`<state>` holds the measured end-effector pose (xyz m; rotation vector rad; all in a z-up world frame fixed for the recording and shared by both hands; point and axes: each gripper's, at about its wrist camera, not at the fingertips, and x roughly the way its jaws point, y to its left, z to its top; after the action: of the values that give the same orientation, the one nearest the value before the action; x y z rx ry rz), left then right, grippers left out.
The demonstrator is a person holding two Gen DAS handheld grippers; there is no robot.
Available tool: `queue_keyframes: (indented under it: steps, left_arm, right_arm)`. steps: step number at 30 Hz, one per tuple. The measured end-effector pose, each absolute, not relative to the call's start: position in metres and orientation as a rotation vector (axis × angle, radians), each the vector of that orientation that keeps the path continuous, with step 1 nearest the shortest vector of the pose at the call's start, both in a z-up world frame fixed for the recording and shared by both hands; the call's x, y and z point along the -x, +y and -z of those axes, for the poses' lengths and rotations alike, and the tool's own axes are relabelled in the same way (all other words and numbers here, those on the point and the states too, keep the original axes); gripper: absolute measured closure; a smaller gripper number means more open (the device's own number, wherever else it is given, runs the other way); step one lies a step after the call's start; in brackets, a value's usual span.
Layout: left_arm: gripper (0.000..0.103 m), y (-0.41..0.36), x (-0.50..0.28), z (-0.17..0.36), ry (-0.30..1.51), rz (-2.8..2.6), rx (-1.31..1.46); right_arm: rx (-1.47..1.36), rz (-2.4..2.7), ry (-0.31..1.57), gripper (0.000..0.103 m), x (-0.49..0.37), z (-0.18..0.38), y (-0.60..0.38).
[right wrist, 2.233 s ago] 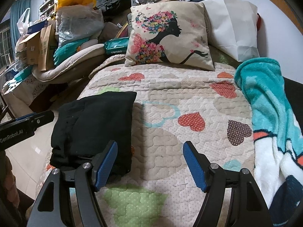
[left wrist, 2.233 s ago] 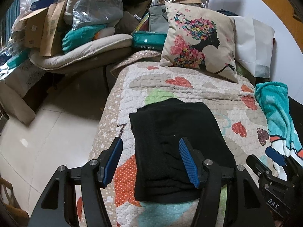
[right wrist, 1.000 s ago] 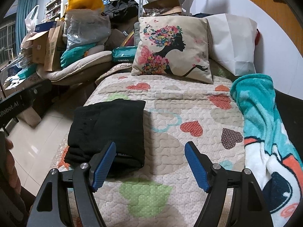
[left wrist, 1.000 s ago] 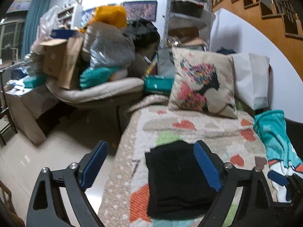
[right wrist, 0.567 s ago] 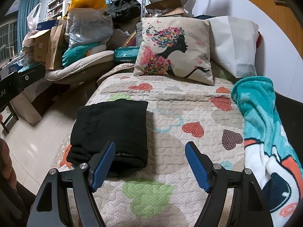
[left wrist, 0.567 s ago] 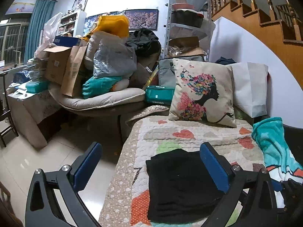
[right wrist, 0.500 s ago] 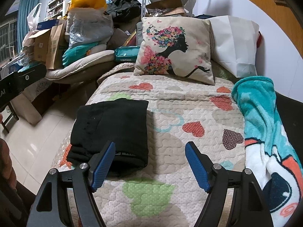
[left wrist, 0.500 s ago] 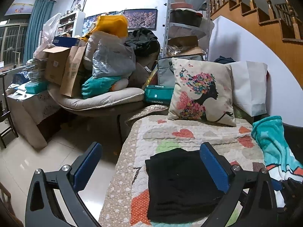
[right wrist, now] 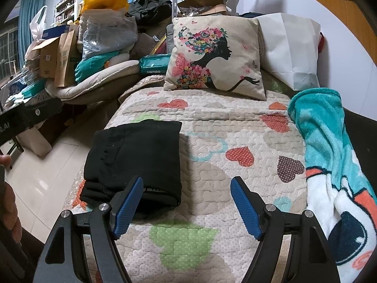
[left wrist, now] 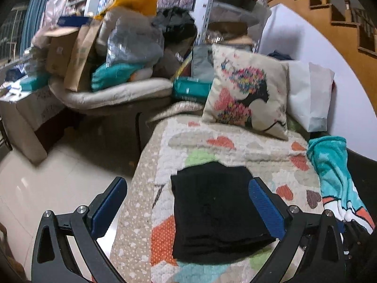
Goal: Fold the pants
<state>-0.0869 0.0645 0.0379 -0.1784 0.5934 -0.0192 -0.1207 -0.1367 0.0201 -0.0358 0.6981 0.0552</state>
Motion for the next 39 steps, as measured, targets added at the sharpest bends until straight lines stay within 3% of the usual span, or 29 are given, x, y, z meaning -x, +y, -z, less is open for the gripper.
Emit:
queue_keyframes:
  steps: [7,13,22,26,28,29,31,34,39]
  left_arm:
    - [0.000,0.104,0.043,0.006,0.852,0.105,0.492]
    - [0.000,0.118,0.015,0.043,0.955,0.143,0.692]
    - [0.000,0.079,-0.025,0.086,1.084,0.200,0.596]
    - [0.001,0.064,-0.027,0.093,1.103,0.203,0.538]
    - [0.027,0.062,-0.027,0.089,1.105,0.218,0.541]
    - [0.032,0.061,-0.026,0.087,1.109,0.213,0.538]
    - [0.050,0.059,-0.025,0.083,1.111,0.214,0.542]
    - [0.062,0.052,-0.027,0.070,1.104,0.213,0.499]
    - [0.063,0.031,-0.042,0.050,1.063,0.248,0.451]
  right_arm:
    - [-0.047,-0.098,0.739,0.018,0.088,-0.029,-0.157]
    - [-0.246,-0.156,0.846,0.018,0.020,-0.007,-0.194]
    - [-0.547,-0.379,1.009,0.019,-0.043,0.057,-0.199]
    - [-0.623,-0.470,1.049,0.025,-0.060,0.076,-0.186]
    - [-0.677,-0.516,1.053,0.033,-0.067,0.083,-0.181]
    - [-0.703,-0.540,1.059,0.048,-0.070,0.085,-0.180]
    - [-0.734,-0.563,1.069,0.054,-0.075,0.086,-0.176]
    - [-0.707,-0.579,1.067,0.063,-0.075,0.078,-0.174]
    - [-0.705,-0.565,1.001,0.067,-0.080,0.049,-0.183]
